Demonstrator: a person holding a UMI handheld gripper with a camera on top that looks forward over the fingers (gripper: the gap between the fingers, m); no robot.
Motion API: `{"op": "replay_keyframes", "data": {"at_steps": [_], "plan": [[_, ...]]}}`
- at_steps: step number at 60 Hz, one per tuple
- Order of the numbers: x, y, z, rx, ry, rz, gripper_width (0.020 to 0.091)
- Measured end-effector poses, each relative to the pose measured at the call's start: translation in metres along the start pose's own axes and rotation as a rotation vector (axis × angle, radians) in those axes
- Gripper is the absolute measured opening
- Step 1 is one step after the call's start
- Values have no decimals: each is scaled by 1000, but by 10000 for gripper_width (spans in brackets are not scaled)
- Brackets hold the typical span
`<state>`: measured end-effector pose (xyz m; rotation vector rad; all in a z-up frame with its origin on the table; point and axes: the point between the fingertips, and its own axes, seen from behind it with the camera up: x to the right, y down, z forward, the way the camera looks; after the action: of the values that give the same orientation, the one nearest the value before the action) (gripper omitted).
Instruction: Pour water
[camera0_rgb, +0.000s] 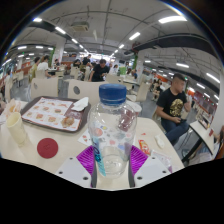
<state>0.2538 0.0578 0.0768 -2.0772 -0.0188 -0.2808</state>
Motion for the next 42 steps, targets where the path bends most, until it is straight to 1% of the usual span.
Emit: {"op": "replay_keyframes", "data": {"at_steps": [9, 18, 26, 32, 42], "plan": [[-3, -66, -21, 41, 146, -265, 422], [-47, -131, -36, 100, 282, -653, 422], [-107, -171, -46, 155, 363, -1043, 422], [-149, -180, -45, 179, 407, -1313, 421], [-198, -173, -35, 209, 458, -1750, 423]]}}
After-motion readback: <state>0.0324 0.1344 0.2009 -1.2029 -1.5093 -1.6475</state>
